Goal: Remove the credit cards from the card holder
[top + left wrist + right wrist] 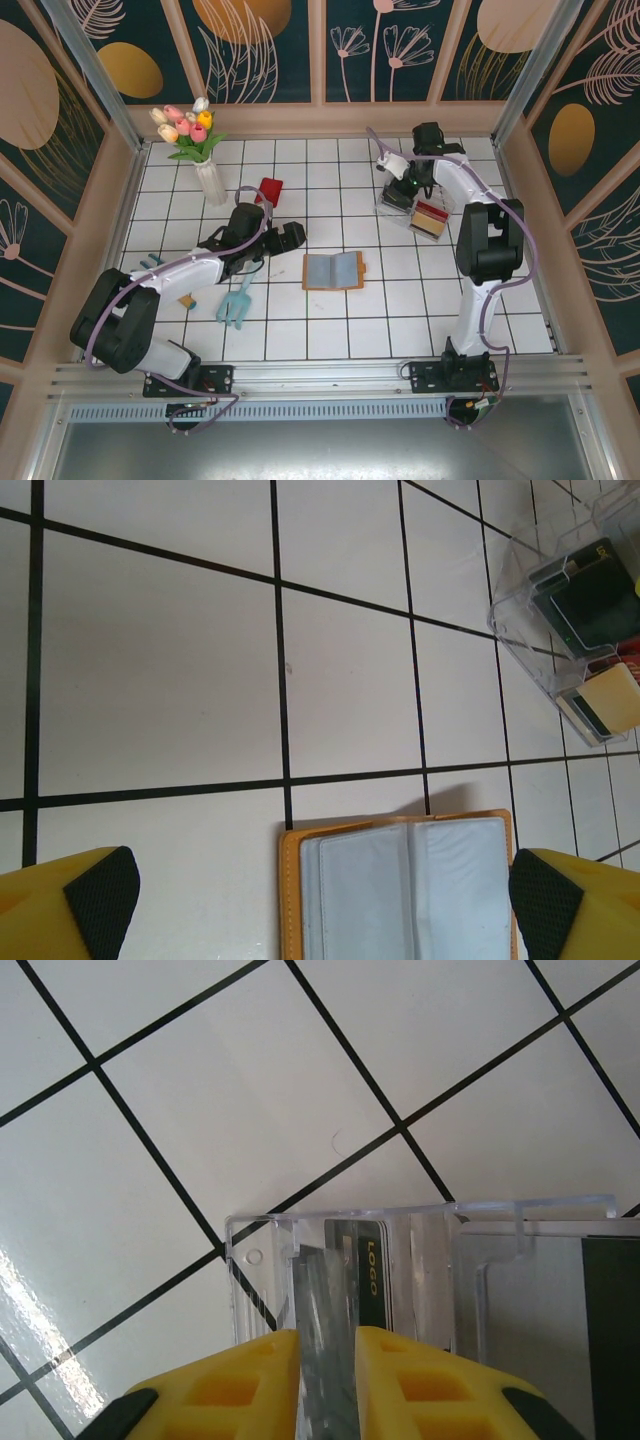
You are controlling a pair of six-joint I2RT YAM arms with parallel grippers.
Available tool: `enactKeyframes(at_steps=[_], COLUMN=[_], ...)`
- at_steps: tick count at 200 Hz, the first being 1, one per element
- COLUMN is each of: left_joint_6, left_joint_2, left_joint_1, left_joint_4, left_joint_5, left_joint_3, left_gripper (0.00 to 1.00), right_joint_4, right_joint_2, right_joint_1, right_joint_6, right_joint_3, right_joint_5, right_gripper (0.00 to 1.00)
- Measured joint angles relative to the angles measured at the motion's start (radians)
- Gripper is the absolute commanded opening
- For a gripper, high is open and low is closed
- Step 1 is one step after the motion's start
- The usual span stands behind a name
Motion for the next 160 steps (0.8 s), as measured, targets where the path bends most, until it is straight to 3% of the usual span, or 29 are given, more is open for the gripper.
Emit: enactKeyframes(at_steps=[40,75,136,160], left_joint_6=[0.0,-0.011,-0.029,-0.054], left_joint_2=[-0.011,-0.031,-0.058,-0.061], left_joint_1=[0.0,0.0,0.0,0.0], left_joint_4=[0.006,0.012,0.024,0.052], left_joint_5=[0.002,0.01,0.033,0.053], left_joint_3=[-0.013,-0.023,-0.066,-0.106], left_gripper=[0.97,0.96,0.99,0.98], right_joint_4=[0.018,0.044,0.381,0.508], right_joint_2=[0.0,-0.047,-0.495,-0.632], right_joint_1=[0.0,0.0,0.06,0.124], right_joint_6=[0.02,0.072,0.323,0.473], right_joint_3=[0.018,0.003,-0.313,-0.463], right_joint_5=[-0.003,-0.08,-0.174,-0.182], right_gripper=[0.23,0.24,0.29,0.39])
